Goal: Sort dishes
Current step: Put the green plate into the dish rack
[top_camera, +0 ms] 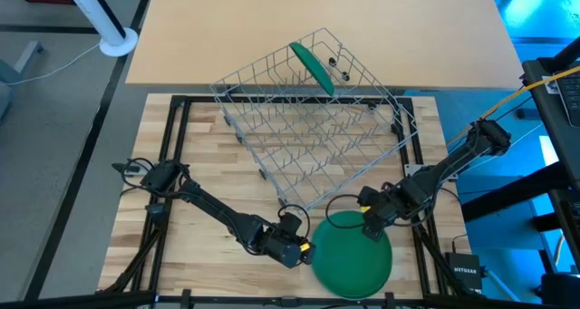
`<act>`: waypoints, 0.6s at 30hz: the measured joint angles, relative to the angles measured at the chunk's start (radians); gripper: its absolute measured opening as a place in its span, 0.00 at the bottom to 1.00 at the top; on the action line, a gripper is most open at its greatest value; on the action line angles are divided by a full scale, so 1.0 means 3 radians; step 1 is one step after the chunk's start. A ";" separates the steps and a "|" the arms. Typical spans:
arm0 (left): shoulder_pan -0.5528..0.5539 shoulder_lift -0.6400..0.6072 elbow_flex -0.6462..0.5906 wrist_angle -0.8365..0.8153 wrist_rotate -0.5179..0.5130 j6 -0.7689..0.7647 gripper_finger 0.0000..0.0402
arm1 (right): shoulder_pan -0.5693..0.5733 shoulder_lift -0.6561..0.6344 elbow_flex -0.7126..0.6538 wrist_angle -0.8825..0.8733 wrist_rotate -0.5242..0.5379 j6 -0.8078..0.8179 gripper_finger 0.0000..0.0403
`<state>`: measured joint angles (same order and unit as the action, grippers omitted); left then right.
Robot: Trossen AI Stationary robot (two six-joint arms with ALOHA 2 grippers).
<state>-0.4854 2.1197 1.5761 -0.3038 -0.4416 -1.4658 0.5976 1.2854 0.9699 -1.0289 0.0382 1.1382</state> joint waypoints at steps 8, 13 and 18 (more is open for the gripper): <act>0.0001 0.0000 0.0000 0.0004 0.0000 0.0000 0.37 | 0.0000 0.0000 0.0047 0.0076 0.0067 -0.0073 0.01; 0.0004 0.0000 0.0000 0.0005 0.0000 0.0000 0.37 | 0.0000 0.0000 0.0047 0.0199 0.0137 -0.0152 0.01; 0.0006 0.0000 0.0000 0.0004 0.0049 0.0035 0.37 | -0.0001 0.0000 0.0047 0.0349 0.0158 -0.0245 0.01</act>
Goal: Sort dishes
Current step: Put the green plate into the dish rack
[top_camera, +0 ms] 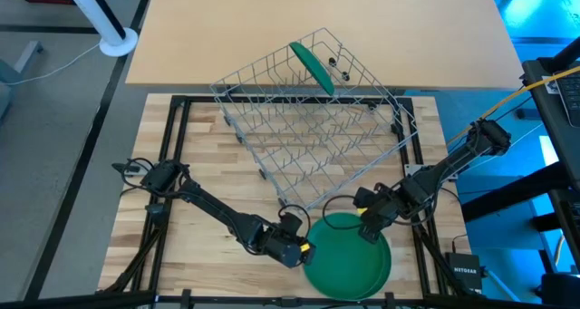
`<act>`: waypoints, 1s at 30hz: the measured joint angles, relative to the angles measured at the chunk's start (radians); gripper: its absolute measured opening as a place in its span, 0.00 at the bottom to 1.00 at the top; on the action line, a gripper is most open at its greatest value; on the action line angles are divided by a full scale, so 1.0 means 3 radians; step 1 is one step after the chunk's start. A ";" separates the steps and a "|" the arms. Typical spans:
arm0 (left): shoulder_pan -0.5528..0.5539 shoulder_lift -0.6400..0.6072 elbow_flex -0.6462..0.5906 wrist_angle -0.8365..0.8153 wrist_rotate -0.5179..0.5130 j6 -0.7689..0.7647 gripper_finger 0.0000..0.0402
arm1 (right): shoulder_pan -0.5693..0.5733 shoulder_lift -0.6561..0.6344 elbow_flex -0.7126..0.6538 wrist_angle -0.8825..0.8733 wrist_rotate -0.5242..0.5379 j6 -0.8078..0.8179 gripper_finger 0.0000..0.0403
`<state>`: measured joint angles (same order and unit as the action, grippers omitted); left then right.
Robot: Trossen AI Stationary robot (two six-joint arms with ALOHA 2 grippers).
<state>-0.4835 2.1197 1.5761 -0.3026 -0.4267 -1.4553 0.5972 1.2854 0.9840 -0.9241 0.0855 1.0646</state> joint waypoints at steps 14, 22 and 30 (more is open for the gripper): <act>0.0000 -0.0005 0.0000 -0.0003 0.0136 0.0171 0.04 | -0.0006 -0.0001 0.0005 0.0115 -0.0311 -0.0034 0.02; 0.0001 -0.0107 0.0008 -0.0051 0.0230 0.0360 0.02 | -0.0007 -0.0002 0.0005 0.0284 -0.0747 -0.0028 0.02; 0.0031 -0.0181 0.0007 -0.0058 0.0314 0.0530 0.01 | -0.0007 -0.0004 0.0005 0.0502 -0.1160 0.0094 0.10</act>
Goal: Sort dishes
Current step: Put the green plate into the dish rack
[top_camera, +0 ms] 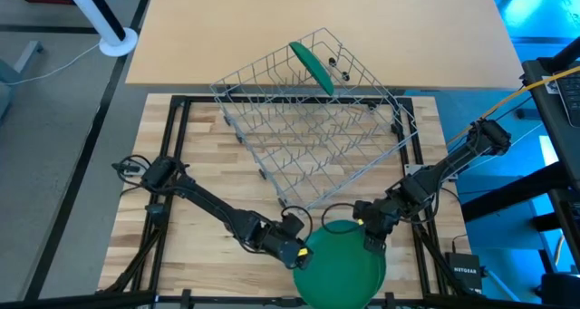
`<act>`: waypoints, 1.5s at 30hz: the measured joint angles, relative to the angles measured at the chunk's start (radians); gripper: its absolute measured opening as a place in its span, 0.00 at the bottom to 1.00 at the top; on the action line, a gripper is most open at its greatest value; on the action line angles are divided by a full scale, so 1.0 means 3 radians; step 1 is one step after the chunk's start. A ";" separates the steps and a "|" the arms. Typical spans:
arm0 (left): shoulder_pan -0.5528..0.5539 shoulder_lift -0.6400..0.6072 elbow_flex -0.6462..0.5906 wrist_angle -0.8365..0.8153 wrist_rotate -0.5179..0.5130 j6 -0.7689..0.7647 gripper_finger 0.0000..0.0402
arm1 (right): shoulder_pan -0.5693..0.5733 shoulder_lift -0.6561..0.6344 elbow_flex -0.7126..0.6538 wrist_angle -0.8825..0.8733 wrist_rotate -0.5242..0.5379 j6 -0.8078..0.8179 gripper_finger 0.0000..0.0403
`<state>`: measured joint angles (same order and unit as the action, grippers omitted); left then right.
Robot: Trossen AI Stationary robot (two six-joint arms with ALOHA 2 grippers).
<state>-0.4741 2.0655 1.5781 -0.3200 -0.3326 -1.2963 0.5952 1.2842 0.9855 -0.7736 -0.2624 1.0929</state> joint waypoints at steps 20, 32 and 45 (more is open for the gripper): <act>-0.0006 -0.0623 0.0007 -0.0427 0.0231 0.0516 0.01 | 0.0002 -0.0004 0.1372 -0.0797 0.0374 -0.0650 0.26; 0.0019 -0.1672 0.0006 -0.1337 -0.1257 0.1499 0.01 | 0.0000 -0.0004 0.2822 -0.1854 0.2092 -0.1061 0.26; 0.0116 -0.2354 0.0008 -0.0684 -0.3806 0.4157 0.01 | -0.0001 -0.0019 0.3491 -0.1894 0.3629 -0.1817 0.26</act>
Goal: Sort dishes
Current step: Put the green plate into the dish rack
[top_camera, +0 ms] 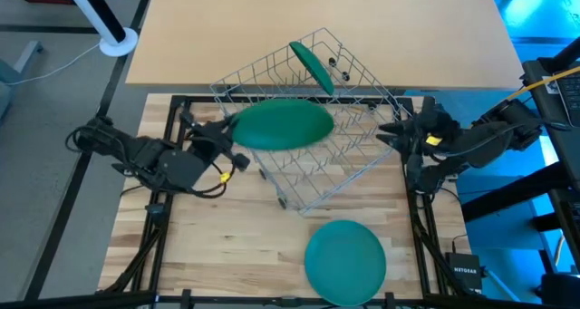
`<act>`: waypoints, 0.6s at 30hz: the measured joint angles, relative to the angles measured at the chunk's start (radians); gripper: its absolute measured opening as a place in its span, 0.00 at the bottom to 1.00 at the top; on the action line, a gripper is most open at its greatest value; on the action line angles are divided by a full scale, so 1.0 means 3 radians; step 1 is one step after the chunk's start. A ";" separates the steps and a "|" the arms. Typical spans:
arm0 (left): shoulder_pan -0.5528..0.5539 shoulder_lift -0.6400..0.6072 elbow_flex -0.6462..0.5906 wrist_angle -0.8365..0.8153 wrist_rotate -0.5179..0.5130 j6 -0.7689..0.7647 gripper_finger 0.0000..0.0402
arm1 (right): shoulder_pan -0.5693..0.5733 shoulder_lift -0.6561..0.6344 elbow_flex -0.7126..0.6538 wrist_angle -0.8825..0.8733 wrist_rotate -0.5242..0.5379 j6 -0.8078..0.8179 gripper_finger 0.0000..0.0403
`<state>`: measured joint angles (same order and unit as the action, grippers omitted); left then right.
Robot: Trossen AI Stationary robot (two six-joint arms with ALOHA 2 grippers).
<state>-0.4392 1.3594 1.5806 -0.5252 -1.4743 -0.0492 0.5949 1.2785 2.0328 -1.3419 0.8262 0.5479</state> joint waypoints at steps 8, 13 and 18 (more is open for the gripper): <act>0.0325 0.0106 -0.0003 0.0040 -0.0320 0.1006 0.01 | 0.0001 -0.0001 -0.0385 -0.0130 -0.0023 0.0113 0.26; 0.0555 0.0219 -0.0003 0.0045 -0.0321 0.1518 0.01 | 0.0001 -0.0033 -0.1019 -0.0165 -0.0032 0.0308 0.26; 0.0744 0.0294 -0.0003 0.0046 -0.0324 0.1994 0.01 | 0.0001 -0.0023 -0.1858 -0.0100 -0.0114 0.0328 0.26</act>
<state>-0.2160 1.4475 1.5799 -0.5114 -1.5715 0.5489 0.5953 1.2717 1.4754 -1.3717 0.7922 0.6464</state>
